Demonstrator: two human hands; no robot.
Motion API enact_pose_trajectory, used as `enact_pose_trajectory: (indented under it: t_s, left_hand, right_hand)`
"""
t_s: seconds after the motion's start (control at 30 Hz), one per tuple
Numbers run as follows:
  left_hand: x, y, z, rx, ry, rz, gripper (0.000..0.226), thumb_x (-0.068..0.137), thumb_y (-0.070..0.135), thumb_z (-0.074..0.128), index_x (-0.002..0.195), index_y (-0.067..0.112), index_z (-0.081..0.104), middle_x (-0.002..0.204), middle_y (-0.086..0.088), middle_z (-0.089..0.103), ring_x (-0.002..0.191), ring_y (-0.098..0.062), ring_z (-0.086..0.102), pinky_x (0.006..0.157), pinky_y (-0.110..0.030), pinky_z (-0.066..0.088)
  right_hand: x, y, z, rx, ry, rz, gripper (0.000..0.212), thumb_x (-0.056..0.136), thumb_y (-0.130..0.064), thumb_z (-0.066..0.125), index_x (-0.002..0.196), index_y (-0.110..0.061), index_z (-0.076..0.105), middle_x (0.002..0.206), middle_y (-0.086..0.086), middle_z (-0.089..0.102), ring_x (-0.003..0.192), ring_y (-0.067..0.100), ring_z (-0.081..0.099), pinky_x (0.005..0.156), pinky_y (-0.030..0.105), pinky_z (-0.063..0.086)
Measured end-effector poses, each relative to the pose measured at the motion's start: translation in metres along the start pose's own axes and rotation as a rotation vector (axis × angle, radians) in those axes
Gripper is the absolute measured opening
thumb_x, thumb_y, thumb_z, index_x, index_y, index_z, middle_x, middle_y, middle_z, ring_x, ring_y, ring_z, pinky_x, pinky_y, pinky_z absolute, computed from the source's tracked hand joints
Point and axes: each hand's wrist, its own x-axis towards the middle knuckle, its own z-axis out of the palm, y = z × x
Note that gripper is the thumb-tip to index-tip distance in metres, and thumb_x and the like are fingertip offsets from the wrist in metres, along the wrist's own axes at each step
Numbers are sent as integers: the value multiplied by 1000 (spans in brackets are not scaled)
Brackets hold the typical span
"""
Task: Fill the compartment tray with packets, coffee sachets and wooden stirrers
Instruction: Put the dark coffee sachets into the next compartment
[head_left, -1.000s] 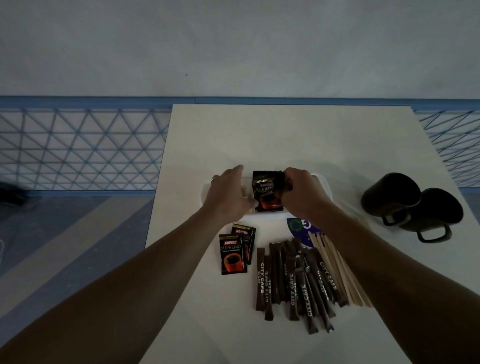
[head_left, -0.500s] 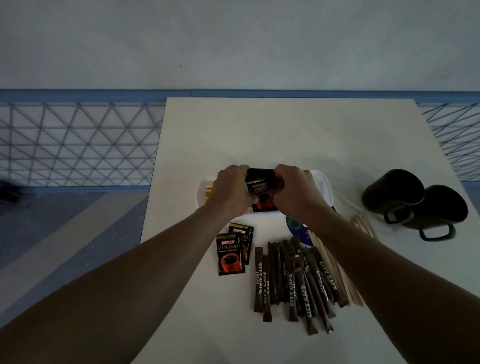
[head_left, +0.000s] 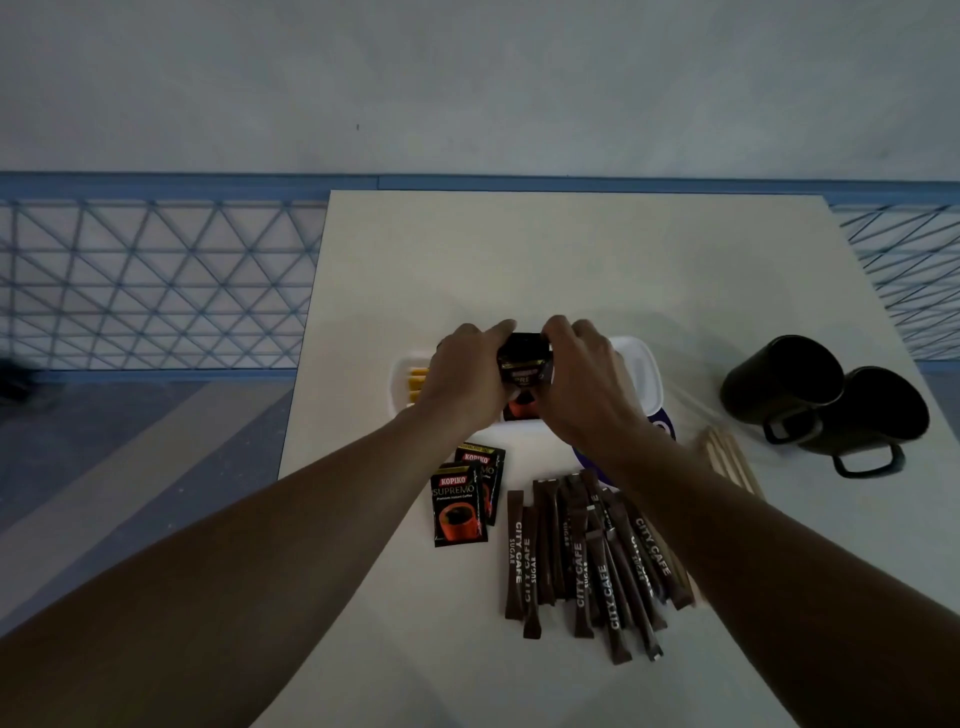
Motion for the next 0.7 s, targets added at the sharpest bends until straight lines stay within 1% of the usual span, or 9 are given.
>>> enact_pose_trajectory:
  t_s: [0.1, 0.2, 0.27, 0.37, 0.43, 0.5, 0.6, 0.63, 0.7]
  left_hand:
    - [2, -1, 0, 50, -58, 3, 79, 85, 29, 72, 151, 25, 31, 129, -15, 52, 122, -33, 49, 98, -38, 41]
    - [2, 0, 0, 75, -80, 5, 77, 88, 29, 69, 153, 24, 27, 131, -16, 48, 123, -34, 48, 98, -38, 41]
    - [2, 0, 0, 84, -73, 6, 75, 89, 27, 68, 153, 24, 28, 129, -16, 47, 122, -34, 49, 97, -38, 42]
    - [1, 0, 1, 99, -55, 19, 71, 89, 23, 68, 151, 24, 33, 126, -15, 48, 118, -34, 51, 95, -38, 43]
    - [0, 0, 2, 105, -65, 26, 70, 88, 24, 67, 150, 24, 34, 124, -16, 47, 116, -35, 51, 95, -41, 46]
    - [0, 0, 2, 103, -74, 25, 71, 89, 25, 67, 150, 24, 33, 124, -16, 46, 115, -36, 50, 96, -43, 47]
    - [1, 0, 2, 85, -85, 18, 72, 90, 29, 66, 152, 23, 30, 124, -16, 45, 116, -35, 50, 95, -41, 47]
    - [2, 0, 1, 74, -84, 14, 73, 90, 31, 66, 152, 24, 30, 124, -16, 46, 116, -35, 50, 95, -40, 45]
    - [3, 0, -2, 60, -84, 15, 73, 89, 33, 68, 151, 24, 31, 125, -17, 48, 118, -36, 51, 95, -38, 43]
  right_hand:
    - [-1, 5, -6, -26, 7, -40, 63, 82, -22, 74, 137, -13, 45, 116, 15, 51, 85, 36, 62, 69, 45, 56]
    - [0, 5, -8, -147, -104, -84, 84, 76, -29, 79, 146, -17, 33, 126, 12, 43, 88, 33, 64, 71, 45, 57]
    - [2, 4, -5, -204, -138, -78, 83, 75, -33, 79, 144, -17, 34, 127, 10, 42, 85, 31, 64, 68, 42, 56]
    - [7, 3, 1, -255, -126, -60, 67, 76, -39, 78, 130, -14, 46, 124, 9, 40, 74, 29, 63, 60, 36, 51]
    - [9, 3, 6, -269, -112, -54, 56, 75, -40, 77, 118, -14, 52, 120, 9, 39, 67, 27, 60, 57, 36, 51]
    - [12, 4, 9, -259, -121, -57, 54, 74, -40, 78, 114, -14, 53, 119, 9, 38, 66, 28, 60, 58, 38, 53]
    - [16, 7, 4, -161, -168, -82, 66, 70, -38, 82, 125, -14, 53, 122, 10, 40, 78, 31, 63, 69, 43, 57]
    - [18, 9, 1, -114, -177, -98, 73, 70, -36, 84, 132, -15, 51, 124, 11, 41, 85, 32, 64, 74, 42, 57]
    - [19, 13, -8, -42, -170, -120, 79, 73, -32, 84, 141, -18, 49, 128, 11, 45, 99, 31, 62, 79, 35, 50]
